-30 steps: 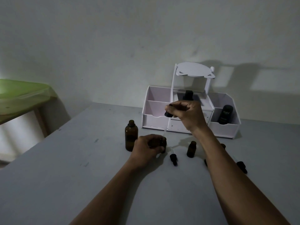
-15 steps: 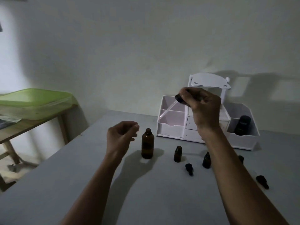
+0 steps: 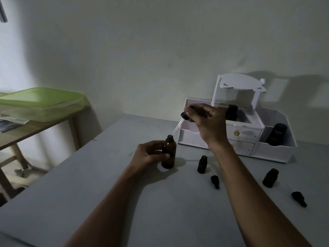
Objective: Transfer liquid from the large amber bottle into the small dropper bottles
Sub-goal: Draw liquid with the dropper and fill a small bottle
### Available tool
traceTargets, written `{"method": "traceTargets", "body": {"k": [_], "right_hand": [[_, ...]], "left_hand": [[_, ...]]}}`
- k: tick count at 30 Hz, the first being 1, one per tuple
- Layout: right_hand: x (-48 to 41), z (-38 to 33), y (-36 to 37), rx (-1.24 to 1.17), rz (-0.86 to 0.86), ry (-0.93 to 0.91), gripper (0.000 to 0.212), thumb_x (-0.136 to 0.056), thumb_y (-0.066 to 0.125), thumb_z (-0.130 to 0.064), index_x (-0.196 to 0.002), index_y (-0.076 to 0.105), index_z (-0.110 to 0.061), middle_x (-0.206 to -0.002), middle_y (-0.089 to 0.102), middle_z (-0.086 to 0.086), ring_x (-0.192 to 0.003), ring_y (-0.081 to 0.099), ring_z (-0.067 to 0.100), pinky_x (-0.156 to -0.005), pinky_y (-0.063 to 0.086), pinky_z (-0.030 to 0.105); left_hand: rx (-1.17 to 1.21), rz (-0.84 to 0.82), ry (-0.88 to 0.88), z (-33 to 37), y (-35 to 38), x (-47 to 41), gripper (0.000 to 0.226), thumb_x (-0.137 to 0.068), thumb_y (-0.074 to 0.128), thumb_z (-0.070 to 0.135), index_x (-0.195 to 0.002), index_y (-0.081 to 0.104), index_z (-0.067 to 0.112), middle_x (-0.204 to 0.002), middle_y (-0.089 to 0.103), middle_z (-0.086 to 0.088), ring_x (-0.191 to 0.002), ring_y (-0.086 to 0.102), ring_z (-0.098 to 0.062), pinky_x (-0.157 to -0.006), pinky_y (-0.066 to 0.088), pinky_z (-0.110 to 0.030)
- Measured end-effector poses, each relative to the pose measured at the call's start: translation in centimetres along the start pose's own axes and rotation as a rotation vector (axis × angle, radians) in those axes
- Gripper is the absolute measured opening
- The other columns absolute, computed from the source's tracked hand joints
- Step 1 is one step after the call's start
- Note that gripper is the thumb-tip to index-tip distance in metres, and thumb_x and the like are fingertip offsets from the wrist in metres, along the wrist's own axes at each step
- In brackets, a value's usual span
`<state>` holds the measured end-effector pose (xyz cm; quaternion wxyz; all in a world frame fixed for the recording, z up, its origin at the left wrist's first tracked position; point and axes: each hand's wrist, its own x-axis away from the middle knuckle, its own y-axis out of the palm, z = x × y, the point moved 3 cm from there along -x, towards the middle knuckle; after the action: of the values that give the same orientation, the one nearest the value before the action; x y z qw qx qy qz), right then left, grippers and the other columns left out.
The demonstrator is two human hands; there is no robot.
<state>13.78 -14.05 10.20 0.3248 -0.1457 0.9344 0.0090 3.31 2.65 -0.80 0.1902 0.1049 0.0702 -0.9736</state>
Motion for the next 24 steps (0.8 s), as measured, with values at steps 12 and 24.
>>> {"method": "traceTargets", "body": {"k": [12, 24], "right_hand": [[2.0, 3.0, 3.6, 0.223, -0.298, -0.005, 0.016, -0.086, 0.075, -0.021, -0.099, 0.078, -0.011, -0.091, 0.077, 0.0, -0.083, 0.072, 0.006, -0.079, 0.056, 0.018], [2.2, 3.7, 4.0, 0.259, -0.245, 0.002, 0.012, -0.086, 0.075, -0.017, -0.093, 0.079, -0.009, -0.086, 0.077, 0.001, -0.077, 0.07, 0.005, -0.068, 0.05, 0.006]], "left_hand": [[-0.096, -0.012, 0.018, 0.1, 0.3, 0.1, 0.043, -0.081, 0.078, 0.006, -0.122, 0.068, 0.015, -0.104, 0.074, 0.002, -0.088, 0.072, -0.001, -0.067, 0.054, -0.013], [-0.137, -0.015, 0.028, -0.4, 0.0, -0.3, 0.046, -0.08, 0.079, 0.013, -0.125, 0.067, 0.017, -0.111, 0.073, 0.0, -0.097, 0.072, -0.011, -0.078, 0.057, -0.022]]}}
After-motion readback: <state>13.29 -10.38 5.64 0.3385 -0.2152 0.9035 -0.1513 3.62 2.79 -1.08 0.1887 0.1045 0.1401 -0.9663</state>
